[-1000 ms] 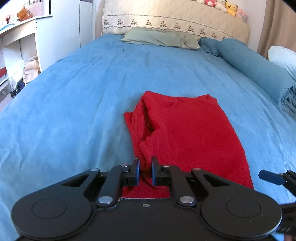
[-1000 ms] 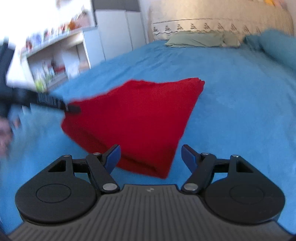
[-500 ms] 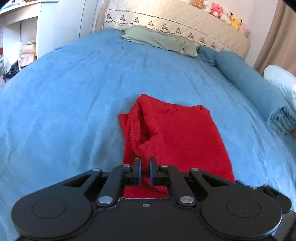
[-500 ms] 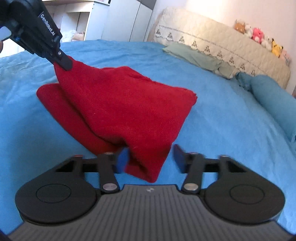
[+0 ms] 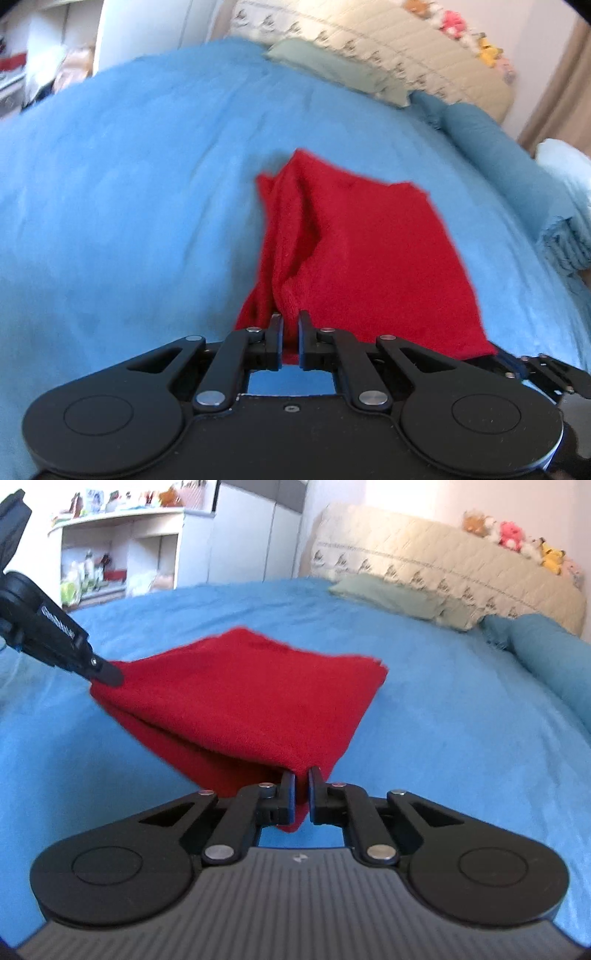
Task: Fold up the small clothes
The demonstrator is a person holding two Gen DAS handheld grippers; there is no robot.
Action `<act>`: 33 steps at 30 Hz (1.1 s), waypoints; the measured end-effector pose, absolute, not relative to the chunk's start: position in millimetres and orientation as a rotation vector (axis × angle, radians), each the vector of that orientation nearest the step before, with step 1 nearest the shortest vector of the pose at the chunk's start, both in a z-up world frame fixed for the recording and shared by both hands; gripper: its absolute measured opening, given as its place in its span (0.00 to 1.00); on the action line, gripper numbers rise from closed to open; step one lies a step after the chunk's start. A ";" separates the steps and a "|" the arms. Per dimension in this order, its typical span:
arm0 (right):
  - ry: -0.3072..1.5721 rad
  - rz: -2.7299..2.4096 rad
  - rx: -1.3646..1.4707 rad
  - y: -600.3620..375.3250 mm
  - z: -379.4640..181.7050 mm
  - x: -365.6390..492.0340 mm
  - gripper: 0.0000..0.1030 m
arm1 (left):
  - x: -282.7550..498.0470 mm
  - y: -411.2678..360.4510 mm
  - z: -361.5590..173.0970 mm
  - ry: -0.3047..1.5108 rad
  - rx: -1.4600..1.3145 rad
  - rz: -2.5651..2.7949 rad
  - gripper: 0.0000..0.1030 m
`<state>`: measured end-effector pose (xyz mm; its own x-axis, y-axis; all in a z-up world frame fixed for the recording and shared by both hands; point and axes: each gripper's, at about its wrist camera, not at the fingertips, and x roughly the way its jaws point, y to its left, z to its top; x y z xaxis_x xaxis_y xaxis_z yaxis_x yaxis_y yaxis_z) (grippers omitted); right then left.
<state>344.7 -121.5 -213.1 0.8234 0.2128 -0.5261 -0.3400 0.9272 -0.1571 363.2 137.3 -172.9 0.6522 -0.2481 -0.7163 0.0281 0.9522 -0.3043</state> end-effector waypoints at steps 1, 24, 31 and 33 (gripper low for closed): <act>0.536 0.301 -0.254 -121.2 -215.6 345.7 0.24 | 363.2 136.7 -177.0 0.849 -0.278 -0.155 0.08; 0.714 0.342 0.283 -188.0 -181.7 438.4 1.00 | 462.4 153.2 -160.1 0.898 -0.292 -0.295 0.81; 0.822 0.374 0.353 -186.0 -209.4 482.0 1.00 | 478.6 135.0 -180.8 0.949 -0.220 -0.377 0.79; 0.825 0.396 0.398 -183.1 -217.7 489.8 0.95 | 480.5 131.2 -184.4 0.940 -0.211 -0.390 0.79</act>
<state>489.8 -183.1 -217.7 0.6151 0.4841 -0.6223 -0.1824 0.8553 0.4850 480.5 131.2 -184.4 0.5272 -0.4142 -0.7420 0.2332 0.9102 -0.3424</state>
